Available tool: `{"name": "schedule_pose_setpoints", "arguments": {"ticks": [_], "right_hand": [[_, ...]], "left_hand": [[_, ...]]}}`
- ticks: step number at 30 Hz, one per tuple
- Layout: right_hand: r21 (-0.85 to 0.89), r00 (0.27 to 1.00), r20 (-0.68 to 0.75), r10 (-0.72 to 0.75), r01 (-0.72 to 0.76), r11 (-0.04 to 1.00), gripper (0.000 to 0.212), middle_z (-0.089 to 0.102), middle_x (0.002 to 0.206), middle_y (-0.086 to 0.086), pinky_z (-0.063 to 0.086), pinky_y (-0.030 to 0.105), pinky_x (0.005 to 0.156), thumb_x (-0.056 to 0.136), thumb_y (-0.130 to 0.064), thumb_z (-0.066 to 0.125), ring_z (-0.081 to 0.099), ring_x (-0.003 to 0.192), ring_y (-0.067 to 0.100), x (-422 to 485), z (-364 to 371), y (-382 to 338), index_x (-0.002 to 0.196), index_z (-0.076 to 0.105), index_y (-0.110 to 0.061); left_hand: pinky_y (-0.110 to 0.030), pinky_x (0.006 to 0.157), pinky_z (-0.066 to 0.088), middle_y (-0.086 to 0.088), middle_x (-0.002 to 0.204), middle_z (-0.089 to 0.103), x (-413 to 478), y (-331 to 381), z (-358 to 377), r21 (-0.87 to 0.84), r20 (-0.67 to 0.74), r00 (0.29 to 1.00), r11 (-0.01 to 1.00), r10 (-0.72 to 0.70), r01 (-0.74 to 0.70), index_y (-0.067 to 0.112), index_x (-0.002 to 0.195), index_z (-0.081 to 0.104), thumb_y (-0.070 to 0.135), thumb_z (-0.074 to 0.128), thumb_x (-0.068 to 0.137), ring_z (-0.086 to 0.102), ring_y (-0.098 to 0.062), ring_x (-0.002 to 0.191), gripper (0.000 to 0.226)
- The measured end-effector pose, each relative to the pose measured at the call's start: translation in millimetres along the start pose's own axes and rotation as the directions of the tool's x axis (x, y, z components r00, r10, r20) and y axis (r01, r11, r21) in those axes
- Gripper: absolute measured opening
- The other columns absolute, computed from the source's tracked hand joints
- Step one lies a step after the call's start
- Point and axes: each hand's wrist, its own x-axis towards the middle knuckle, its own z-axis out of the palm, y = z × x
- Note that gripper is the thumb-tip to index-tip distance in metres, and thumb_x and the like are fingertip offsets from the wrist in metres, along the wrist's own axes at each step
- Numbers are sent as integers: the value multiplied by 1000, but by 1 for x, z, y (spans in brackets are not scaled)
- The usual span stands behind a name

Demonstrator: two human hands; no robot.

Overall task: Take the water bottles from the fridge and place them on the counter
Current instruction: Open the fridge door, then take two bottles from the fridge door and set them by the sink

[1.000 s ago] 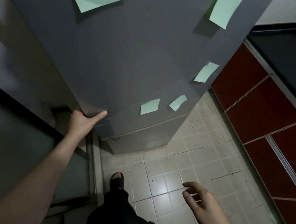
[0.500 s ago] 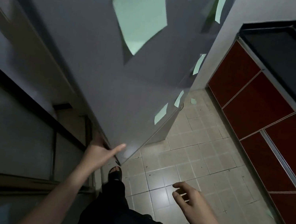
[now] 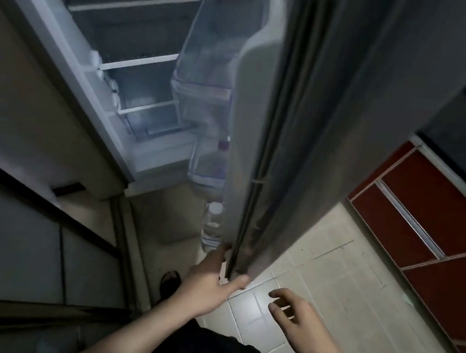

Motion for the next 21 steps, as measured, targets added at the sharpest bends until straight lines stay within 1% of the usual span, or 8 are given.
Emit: {"name": "schedule_pose_setpoints", "arguments": {"ticks": [2,5,8,11,13,15,17,21], "right_hand": [[22,999,-35,26,-25,999,13,69,94,-13,48,13,64,94,-40,57,63,81,-5,-8,-4,12,96,57,-53],[51,994,-84,70,-65,997,10,70,92,-11,51,16,66,94,-38,59,64,76,-1,-21,-9,31,98,60,-47],[83,986,-114,120,-111,990,8,71,92,-9,53,23,71,95,-35,60,65,74,7,-34,-9,49,101,63,-40],[108,978,-130,165,-151,983,9,71,92,-7,53,26,72,96,-31,61,67,78,16,-44,-8,62,103,64,-36],[124,973,-140,184,-167,978,9,71,91,-6,53,26,72,96,-30,61,68,79,19,-46,-8,68,103,64,-34],[140,969,-154,195,-174,975,9,71,91,-5,53,26,72,96,-29,61,69,79,19,-46,-10,71,104,65,-33],[156,963,-177,204,-178,972,9,72,90,-6,52,24,70,96,-29,61,69,77,15,-44,-13,71,103,65,-34],[196,946,-220,238,-196,961,9,72,88,-8,50,17,66,96,-31,60,68,72,6,-35,-18,68,102,65,-37]], "left_hand": [[-23,81,46,25,129,49,4,7,11,12,92,995,999,33,-34,53,133,29,81,51,71,63,-10,104,72],[-20,85,48,24,135,41,13,22,25,-48,197,973,992,124,-117,53,136,25,77,53,76,58,0,104,70],[-14,81,48,23,127,43,23,35,40,-83,269,946,983,183,-166,55,131,29,69,57,79,56,6,100,61],[-20,82,49,22,124,51,30,36,54,-98,289,940,982,182,-161,57,125,40,65,57,77,62,1,98,51],[-23,81,51,22,115,59,34,32,58,-141,281,942,979,181,-147,61,111,49,59,59,77,64,-2,95,36],[-25,77,53,18,98,66,38,28,56,-175,272,948,978,163,-118,58,99,57,50,61,76,65,-5,84,25],[-20,69,50,17,84,68,45,23,51,-157,255,955,981,153,-115,47,94,65,45,63,76,64,-6,74,18],[-13,58,45,20,74,69,63,21,32,-125,257,952,983,165,-137,37,87,69,39,64,79,58,2,60,10]]}}
